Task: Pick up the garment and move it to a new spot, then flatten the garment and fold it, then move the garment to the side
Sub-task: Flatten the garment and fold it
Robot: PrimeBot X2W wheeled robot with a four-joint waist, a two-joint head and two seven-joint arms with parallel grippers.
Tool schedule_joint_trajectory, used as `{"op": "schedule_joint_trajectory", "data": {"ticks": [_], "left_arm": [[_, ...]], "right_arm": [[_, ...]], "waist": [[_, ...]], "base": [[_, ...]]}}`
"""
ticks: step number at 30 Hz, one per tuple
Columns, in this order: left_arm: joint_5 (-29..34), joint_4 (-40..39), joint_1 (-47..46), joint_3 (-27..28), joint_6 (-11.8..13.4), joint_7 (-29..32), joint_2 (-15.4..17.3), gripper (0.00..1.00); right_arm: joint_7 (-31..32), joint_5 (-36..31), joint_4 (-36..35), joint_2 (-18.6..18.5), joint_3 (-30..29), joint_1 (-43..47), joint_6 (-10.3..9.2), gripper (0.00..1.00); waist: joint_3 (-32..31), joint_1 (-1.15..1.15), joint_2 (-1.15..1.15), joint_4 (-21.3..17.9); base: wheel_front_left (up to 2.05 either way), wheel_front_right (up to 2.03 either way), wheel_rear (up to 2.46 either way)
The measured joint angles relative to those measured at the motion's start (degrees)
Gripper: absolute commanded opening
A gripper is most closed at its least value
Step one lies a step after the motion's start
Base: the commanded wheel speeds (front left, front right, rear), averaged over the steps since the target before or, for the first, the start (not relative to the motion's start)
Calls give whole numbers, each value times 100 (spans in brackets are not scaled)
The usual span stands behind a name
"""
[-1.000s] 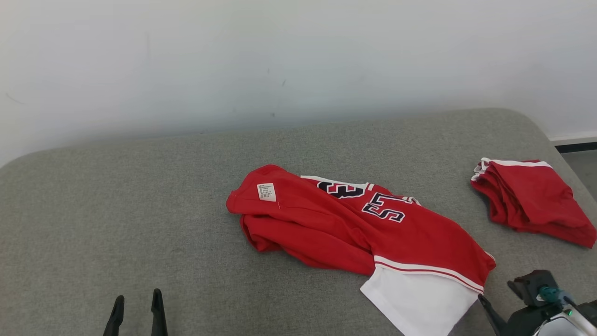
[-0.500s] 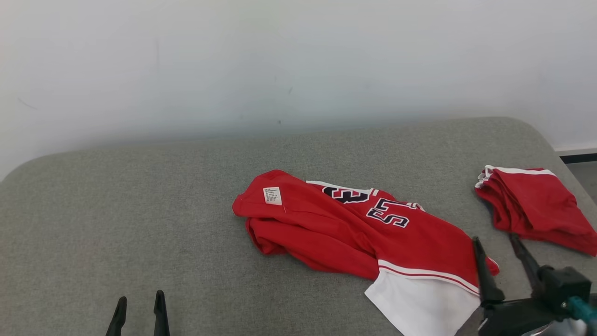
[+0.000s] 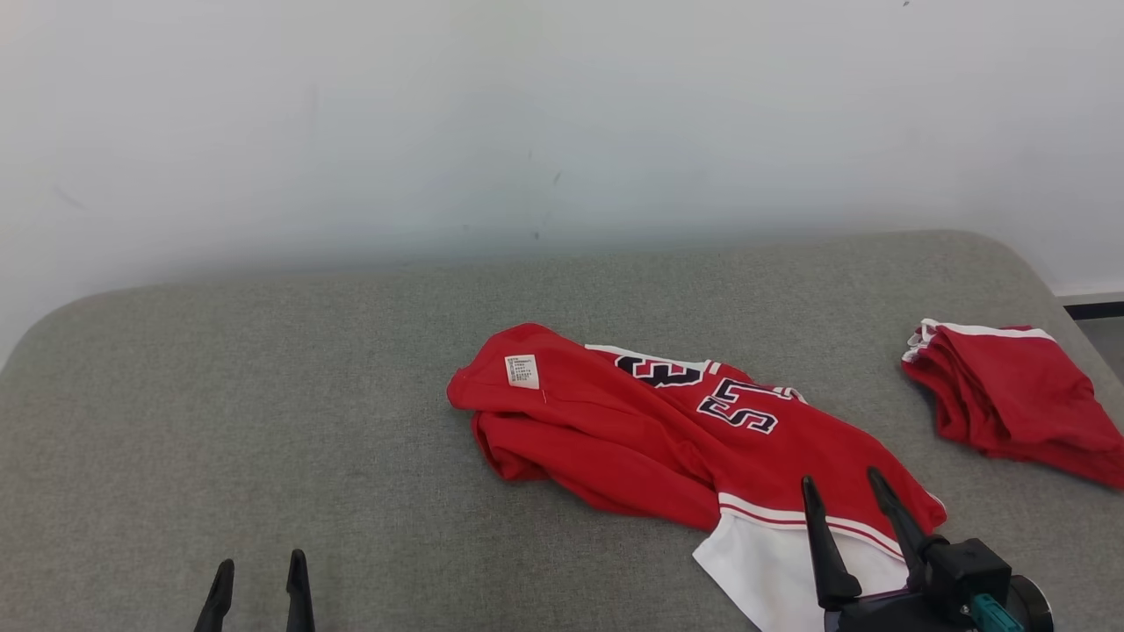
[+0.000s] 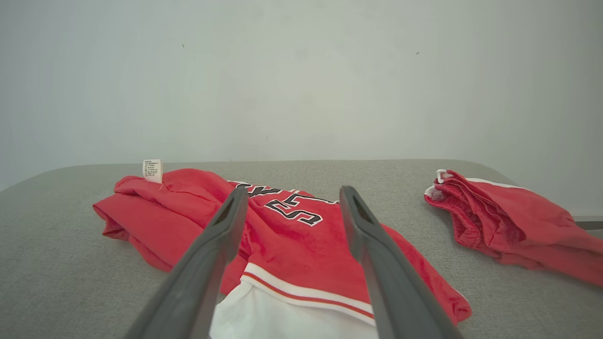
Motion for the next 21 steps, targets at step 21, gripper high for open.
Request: {"op": "schedule_joint_trajectory", "data": {"ticks": [21], "left_arm": [[23,1875,-2340,-589,-287,1159,105,100]], "right_arm": [[858,55,-94,-43,404,-406,0,100]], "waist": [[318,1,0,-288]], "base": [[0,0,0]]}}
